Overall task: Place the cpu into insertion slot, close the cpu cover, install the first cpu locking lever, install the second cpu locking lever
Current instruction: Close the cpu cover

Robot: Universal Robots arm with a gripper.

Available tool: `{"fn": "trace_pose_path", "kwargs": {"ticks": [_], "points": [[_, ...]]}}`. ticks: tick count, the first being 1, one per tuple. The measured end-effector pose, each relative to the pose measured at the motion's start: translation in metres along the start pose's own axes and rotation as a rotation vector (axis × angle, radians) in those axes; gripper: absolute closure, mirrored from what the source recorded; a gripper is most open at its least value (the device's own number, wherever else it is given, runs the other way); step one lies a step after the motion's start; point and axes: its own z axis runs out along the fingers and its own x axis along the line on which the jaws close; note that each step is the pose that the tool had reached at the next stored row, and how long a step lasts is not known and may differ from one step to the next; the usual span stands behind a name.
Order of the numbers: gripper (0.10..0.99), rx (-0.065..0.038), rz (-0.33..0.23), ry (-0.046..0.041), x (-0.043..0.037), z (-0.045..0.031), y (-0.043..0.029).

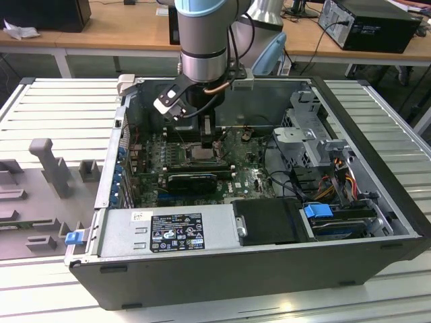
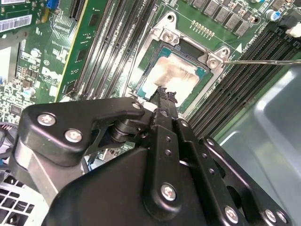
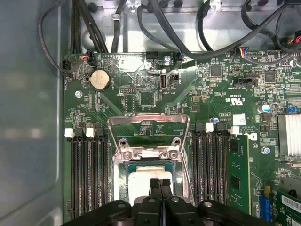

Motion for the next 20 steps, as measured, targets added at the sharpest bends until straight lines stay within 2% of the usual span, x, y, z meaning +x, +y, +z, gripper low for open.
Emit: {"fn": "trace_pose_path", "kwargs": {"ticks": [2, 6, 11, 17, 20], "points": [[0.98, 0.0, 0.0, 0.0, 0.0, -0.0049, 0.0004], [0.98, 0.0, 0.0, -0.0001, 0.0, -0.0095, 0.0007], [0.98, 0.0, 0.0, 0.0002, -0.0004, -0.0098, 0.0024], [0.98, 0.001, 0.001, 0.0002, -0.0001, -0.009, 0.0118], [0.98, 0.001, 0.001, 0.0001, -0.0001, -0.0101, 0.0123]]}}
